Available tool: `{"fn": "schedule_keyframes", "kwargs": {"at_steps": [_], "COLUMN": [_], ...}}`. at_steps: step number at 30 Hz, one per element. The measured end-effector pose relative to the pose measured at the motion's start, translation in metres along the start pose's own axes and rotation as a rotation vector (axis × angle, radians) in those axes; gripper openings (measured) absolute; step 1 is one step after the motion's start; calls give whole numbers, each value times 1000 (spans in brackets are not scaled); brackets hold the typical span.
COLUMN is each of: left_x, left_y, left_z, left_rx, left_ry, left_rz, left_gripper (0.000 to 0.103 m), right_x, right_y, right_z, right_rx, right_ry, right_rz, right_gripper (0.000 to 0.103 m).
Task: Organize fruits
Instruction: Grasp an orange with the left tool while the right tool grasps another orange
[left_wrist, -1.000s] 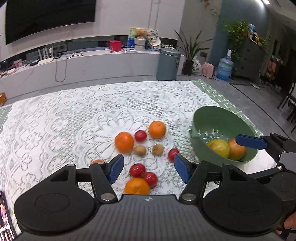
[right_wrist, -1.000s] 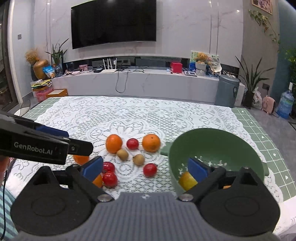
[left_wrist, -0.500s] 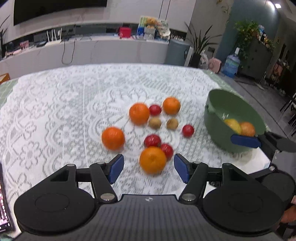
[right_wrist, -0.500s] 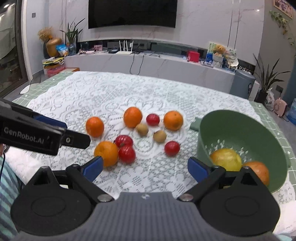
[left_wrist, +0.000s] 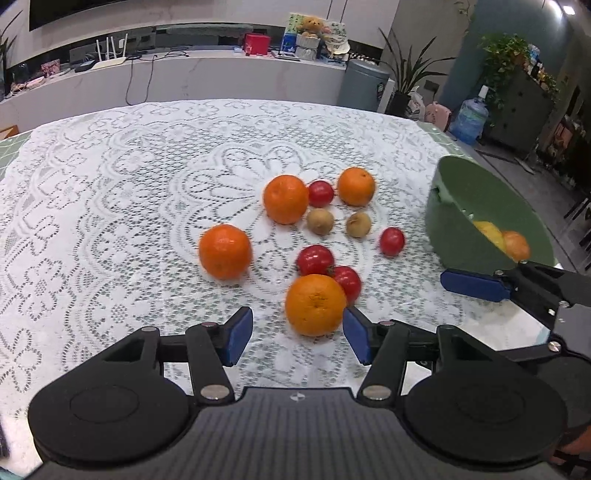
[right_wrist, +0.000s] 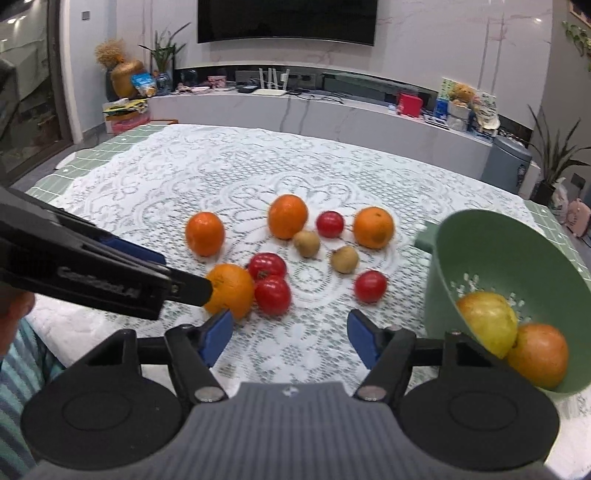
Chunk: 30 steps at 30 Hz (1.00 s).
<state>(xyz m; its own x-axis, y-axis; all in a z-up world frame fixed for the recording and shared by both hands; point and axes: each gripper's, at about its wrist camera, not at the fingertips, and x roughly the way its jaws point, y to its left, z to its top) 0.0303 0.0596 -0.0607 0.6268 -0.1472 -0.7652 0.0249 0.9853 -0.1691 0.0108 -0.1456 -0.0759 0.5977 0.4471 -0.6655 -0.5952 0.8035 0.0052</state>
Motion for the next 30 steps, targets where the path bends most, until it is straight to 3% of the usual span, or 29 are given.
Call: {"fn": "schedule_keyframes", "kwargs": {"at_steps": [3,13,30], "left_x": [2,6,13], "left_y": [6,19,37], "left_z": [2,8,13], "left_rx": [-6,-7,-35], "left_ry": [7,0,-9], "left_rz": [7,47,60], "left_gripper": [65,65,62], "right_x": [5,29,53], "right_y": [7,27,56], "right_z": [2,12,12], "right_rx": [-29,-96,-313], "right_ry": [0,13,6], "right_rz": [39,103,31], "right_gripper": [56,49,43]}}
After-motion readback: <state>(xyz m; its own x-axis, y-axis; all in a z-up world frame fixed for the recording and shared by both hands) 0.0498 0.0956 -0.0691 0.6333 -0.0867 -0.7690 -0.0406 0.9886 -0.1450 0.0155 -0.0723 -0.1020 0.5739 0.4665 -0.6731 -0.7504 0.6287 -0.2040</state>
